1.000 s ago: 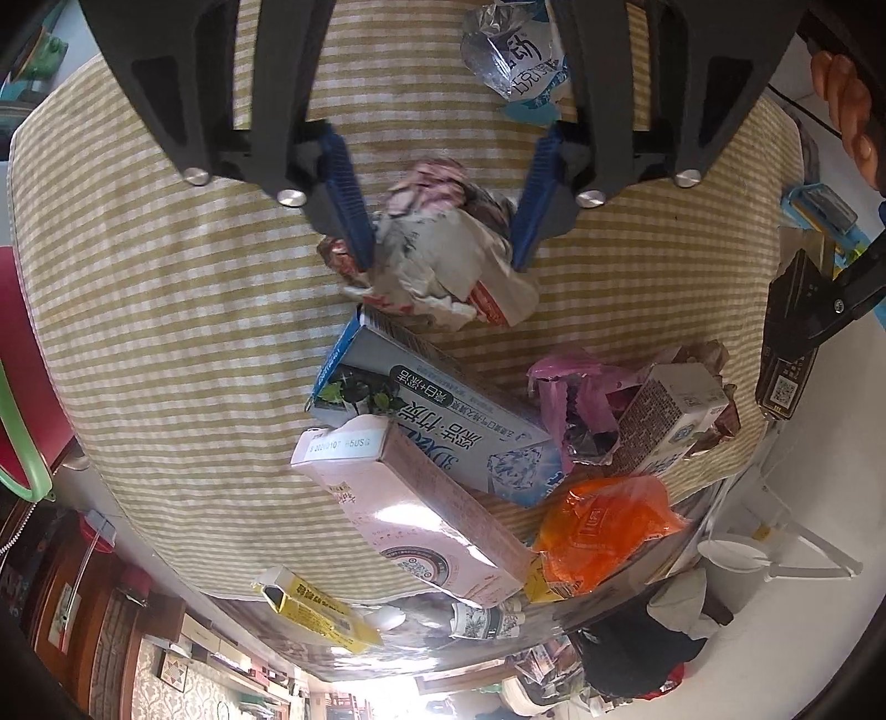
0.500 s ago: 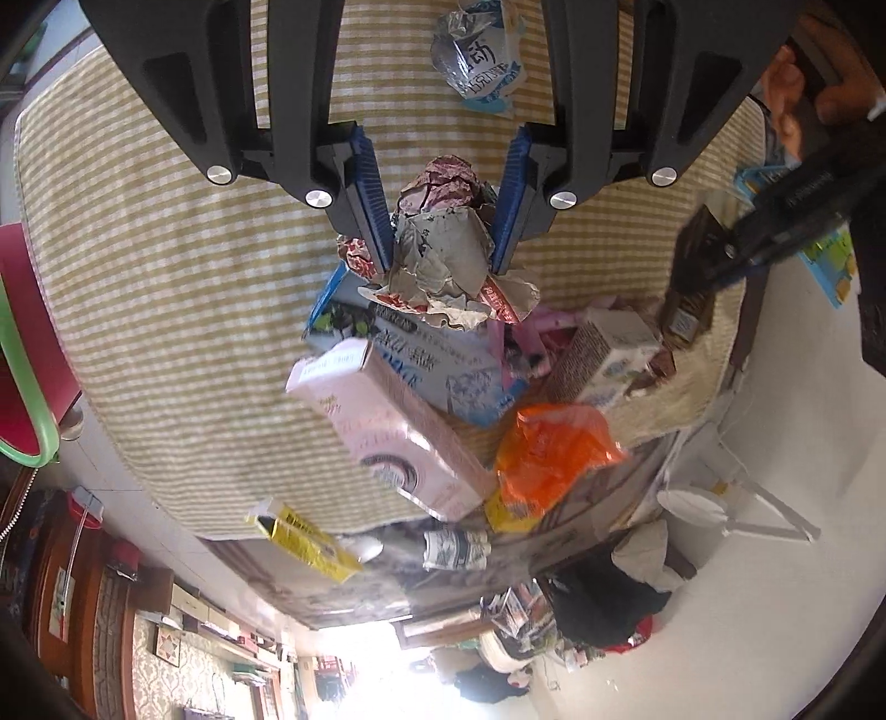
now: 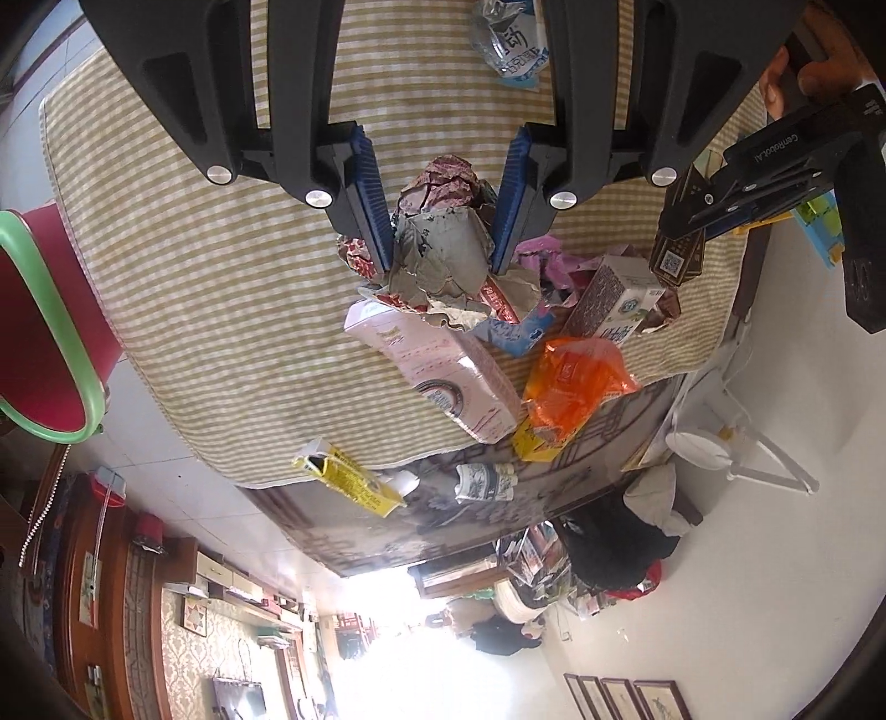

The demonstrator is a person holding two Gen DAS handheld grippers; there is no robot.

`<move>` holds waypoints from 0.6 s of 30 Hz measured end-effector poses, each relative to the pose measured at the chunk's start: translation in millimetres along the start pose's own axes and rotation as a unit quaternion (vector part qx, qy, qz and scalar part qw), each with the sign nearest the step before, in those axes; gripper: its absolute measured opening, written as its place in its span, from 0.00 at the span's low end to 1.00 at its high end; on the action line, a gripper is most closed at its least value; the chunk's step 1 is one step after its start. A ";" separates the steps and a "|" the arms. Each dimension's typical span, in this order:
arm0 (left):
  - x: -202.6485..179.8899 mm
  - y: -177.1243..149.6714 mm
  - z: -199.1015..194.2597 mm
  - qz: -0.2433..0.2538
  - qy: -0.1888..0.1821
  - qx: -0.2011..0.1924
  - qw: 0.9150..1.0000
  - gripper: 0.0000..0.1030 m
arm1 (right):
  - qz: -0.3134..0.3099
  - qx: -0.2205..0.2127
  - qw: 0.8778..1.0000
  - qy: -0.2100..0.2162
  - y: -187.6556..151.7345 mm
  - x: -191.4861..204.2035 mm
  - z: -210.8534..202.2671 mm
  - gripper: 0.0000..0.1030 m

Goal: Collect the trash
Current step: 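Grasp the crumpled foil wrapper with the right tool and lift it, then drop the foil wrapper into the red bin with the right tool while the left tool holds the pack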

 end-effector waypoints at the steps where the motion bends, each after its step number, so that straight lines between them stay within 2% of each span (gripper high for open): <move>1: -3.2 -0.1 0.4 0.000 0.001 -0.001 1.000 0.43 | 0.000 -0.004 1.000 0.000 1.5 -3.4 -1.6 0.34; 8: -30.9 1.8 6.6 -0.005 0.013 -0.008 1.000 0.43 | -0.008 -0.011 1.000 0.005 9.3 -28.8 -8.1 0.34; 18: -102.2 10.9 24.2 0.002 0.018 -0.012 1.000 0.43 | -0.009 -0.015 1.000 0.012 24.2 -90.5 -25.9 0.34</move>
Point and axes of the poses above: each gripper's, at about its wrist camera, not at the fingertips, and z roughly the way its jaws point, x to its left, y to its top, the point moved 4 cm from there along z, roughly the way its jaws point, and after that the axes turned 4 degrees about -z, right-handed, at the moved point
